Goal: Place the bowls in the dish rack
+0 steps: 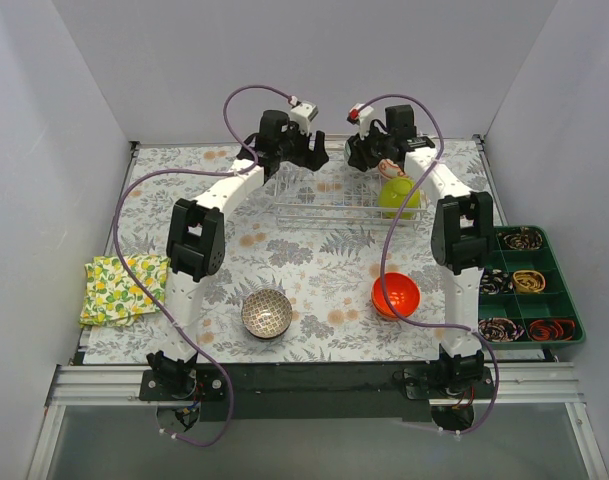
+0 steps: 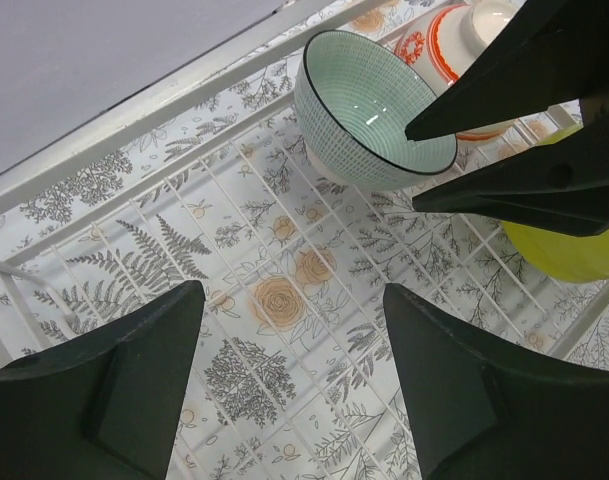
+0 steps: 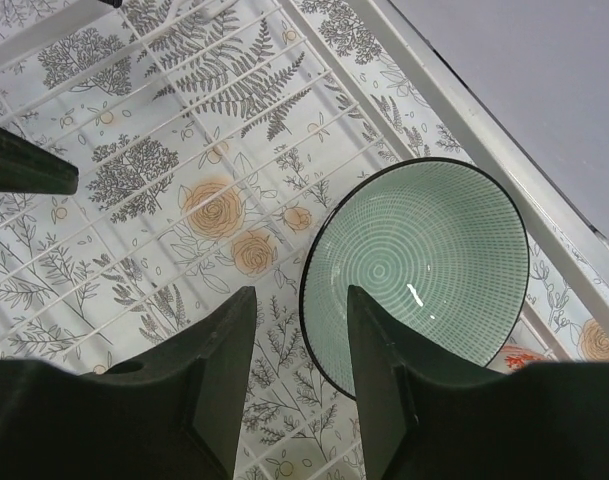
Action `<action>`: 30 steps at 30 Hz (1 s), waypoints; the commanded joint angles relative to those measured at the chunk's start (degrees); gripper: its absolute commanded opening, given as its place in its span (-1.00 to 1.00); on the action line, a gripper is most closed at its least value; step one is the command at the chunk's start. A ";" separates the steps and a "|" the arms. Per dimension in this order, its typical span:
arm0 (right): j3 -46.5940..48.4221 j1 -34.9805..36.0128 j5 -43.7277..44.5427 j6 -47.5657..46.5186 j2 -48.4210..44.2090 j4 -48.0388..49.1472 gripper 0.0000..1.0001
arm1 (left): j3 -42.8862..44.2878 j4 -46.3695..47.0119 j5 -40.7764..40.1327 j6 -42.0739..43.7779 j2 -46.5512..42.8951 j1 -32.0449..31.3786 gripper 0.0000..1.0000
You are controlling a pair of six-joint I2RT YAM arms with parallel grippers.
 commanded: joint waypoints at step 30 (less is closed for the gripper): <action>-3.71 -8.11 -17.68 48.00 -0.54 22.42 -0.97 | -5.30 3.06 5.28 -1.22 -3.30 -0.49 0.42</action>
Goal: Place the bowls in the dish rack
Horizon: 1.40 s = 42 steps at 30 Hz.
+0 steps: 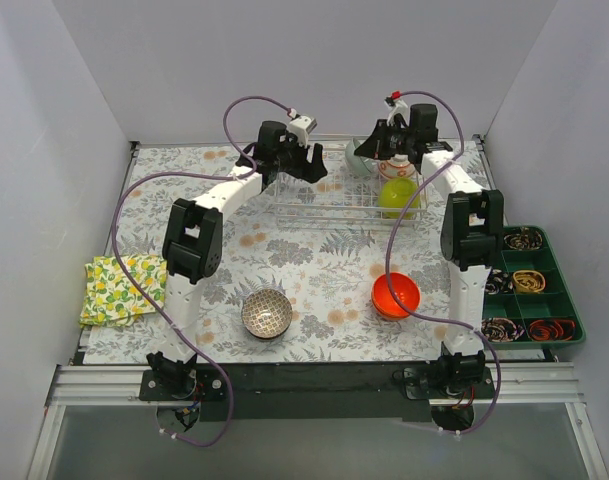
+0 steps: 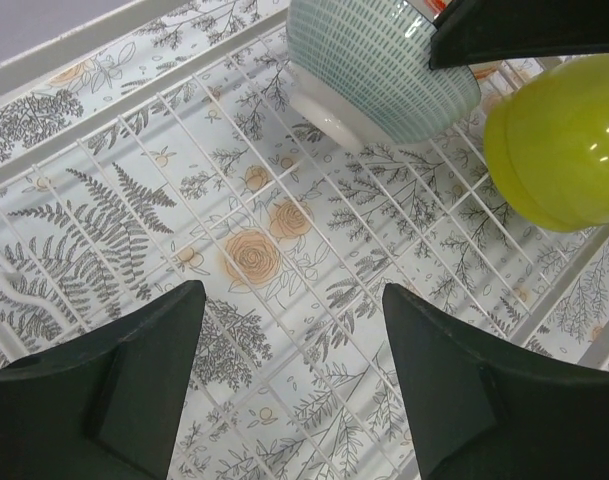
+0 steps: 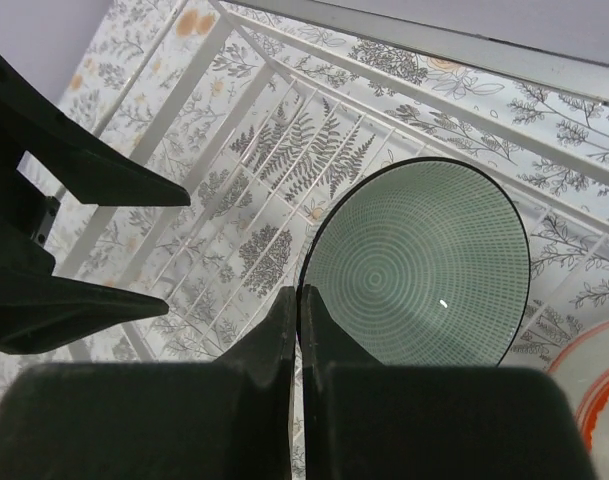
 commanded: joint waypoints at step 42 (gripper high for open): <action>-10.31 -14.22 5.82 5.49 -8.51 4.73 -0.68 | 9.26 5.66 -0.96 -0.04 10.50 -2.71 -1.00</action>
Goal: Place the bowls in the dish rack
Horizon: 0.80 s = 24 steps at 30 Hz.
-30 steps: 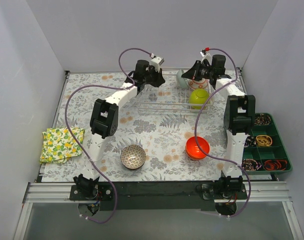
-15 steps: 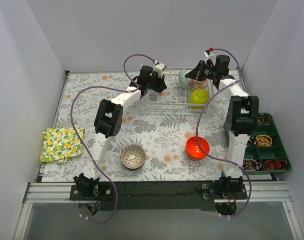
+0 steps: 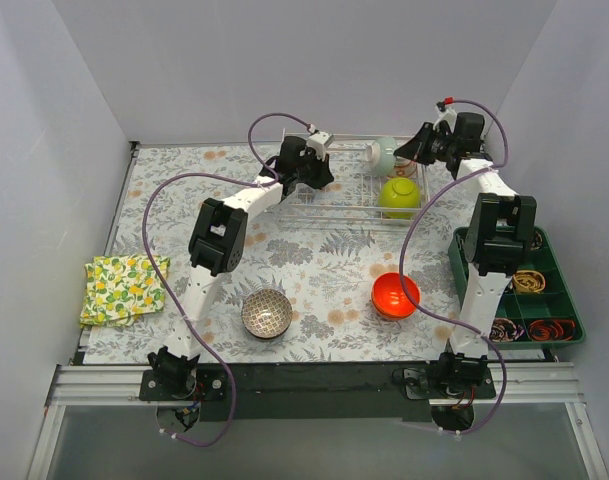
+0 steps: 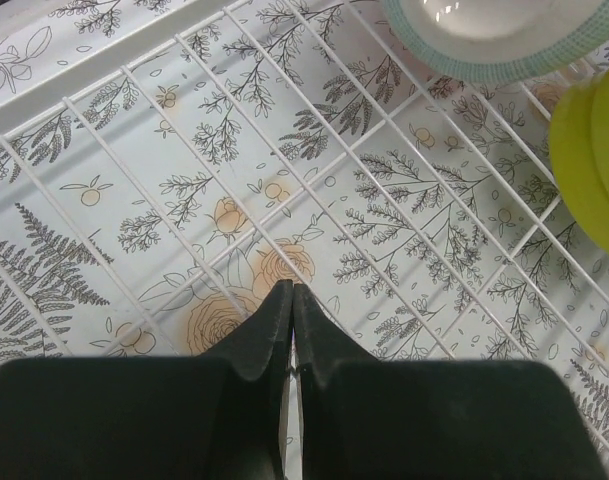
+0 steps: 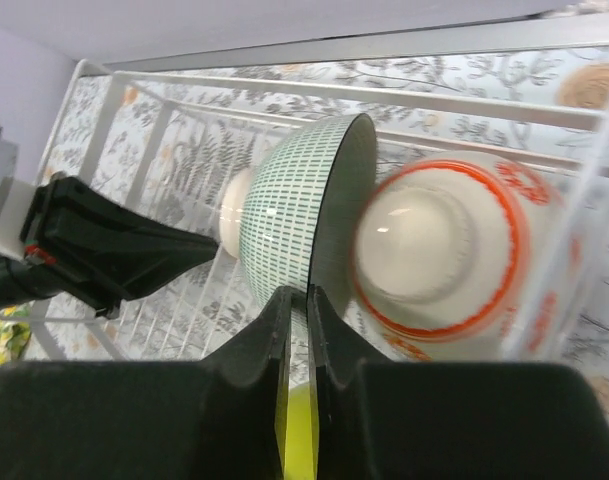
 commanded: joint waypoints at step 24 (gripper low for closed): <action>15.84 7.13 10.74 -21.41 0.73 -9.21 -0.72 | -5.03 -0.70 -3.47 1.89 -8.12 0.88 -1.00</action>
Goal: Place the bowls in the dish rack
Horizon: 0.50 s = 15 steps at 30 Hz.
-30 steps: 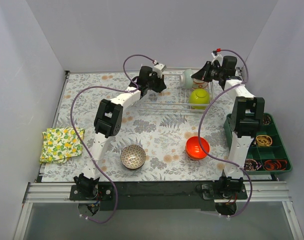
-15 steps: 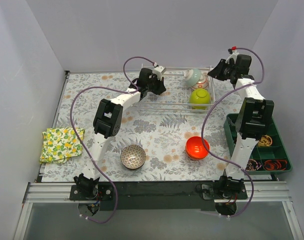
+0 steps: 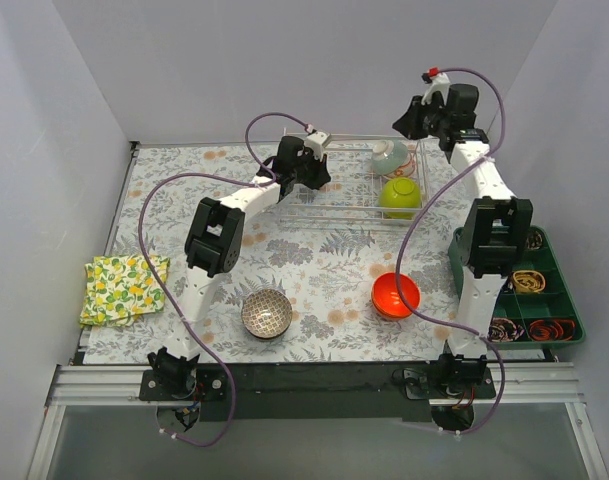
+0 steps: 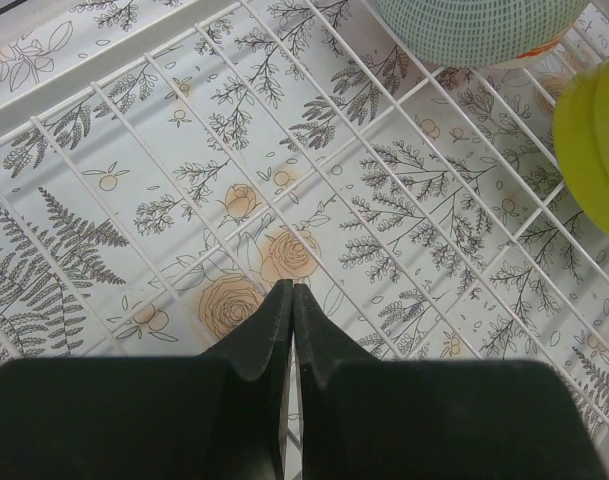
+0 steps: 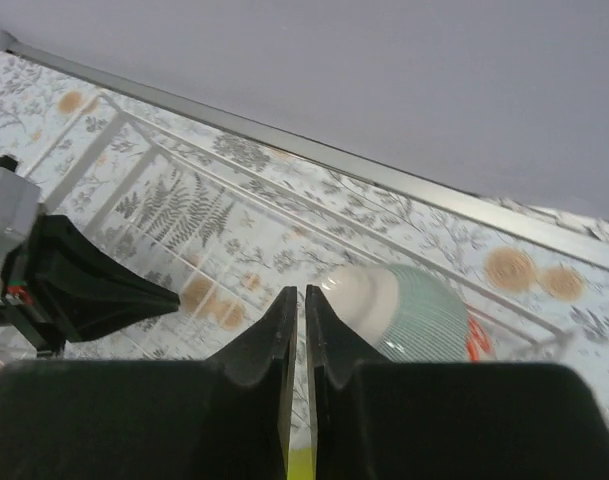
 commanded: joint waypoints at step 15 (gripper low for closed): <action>4.09 7.24 10.83 -9.19 6.15 -4.35 -0.97 | -7.68 -1.62 -5.34 0.75 -10.13 0.62 -1.00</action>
